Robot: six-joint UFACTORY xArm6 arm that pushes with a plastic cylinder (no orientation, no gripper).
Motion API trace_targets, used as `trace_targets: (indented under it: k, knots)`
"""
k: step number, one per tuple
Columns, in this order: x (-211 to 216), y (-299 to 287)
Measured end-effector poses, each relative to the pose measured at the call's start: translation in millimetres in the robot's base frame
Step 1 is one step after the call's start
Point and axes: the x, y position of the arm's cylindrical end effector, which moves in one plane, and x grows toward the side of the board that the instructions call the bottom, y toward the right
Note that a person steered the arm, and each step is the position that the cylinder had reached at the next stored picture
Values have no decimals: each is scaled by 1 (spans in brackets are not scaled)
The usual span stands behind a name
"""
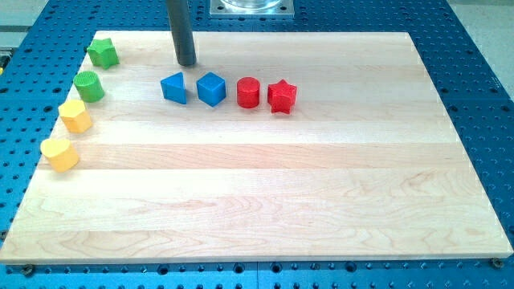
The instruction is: Place the red blocks at the bottom right side of the blue blocks
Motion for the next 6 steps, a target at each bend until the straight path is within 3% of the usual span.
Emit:
trace_targets:
  k: [4,5,6]
  knots:
    - [8,-7]
    - [34,1]
    - [30,37]
